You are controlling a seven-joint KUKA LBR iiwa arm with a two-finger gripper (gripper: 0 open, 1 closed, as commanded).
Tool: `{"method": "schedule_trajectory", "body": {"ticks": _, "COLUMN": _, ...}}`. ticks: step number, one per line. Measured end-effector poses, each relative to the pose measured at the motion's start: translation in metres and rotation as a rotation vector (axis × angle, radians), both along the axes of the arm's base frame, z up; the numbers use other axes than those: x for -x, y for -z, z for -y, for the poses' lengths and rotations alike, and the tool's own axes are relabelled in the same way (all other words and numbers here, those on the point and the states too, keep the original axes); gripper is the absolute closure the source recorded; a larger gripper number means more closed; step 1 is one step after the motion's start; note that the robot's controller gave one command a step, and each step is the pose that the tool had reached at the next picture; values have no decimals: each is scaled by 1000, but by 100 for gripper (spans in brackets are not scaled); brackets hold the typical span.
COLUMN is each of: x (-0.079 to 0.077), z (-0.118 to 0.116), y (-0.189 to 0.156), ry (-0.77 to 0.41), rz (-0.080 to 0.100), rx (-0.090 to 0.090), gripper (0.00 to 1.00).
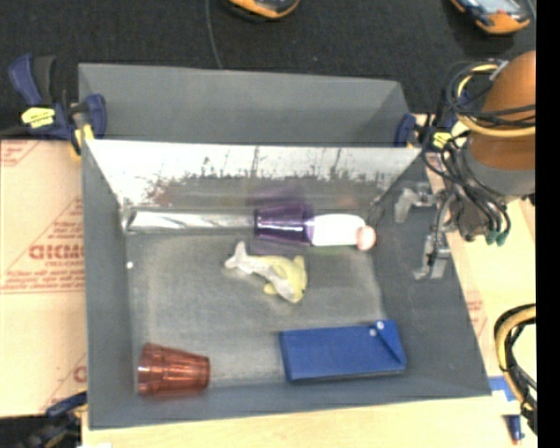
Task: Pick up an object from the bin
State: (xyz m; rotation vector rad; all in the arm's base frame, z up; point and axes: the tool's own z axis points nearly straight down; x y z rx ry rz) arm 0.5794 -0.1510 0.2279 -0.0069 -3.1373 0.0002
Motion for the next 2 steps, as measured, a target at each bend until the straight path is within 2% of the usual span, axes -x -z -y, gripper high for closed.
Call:
{"method": "schedule_trajectory", "body": {"ticks": 1, "x": -2, "z": -1, "y": -5, "ry": -4, "rz": 8, "rx": 2, "gripper": 0}}
{"method": "schedule_trajectory", "body": {"ticks": 2, "x": -64, "z": -37, "y": -72, "ry": 20, "rz": 8, "rx": 1, "gripper": 0}}
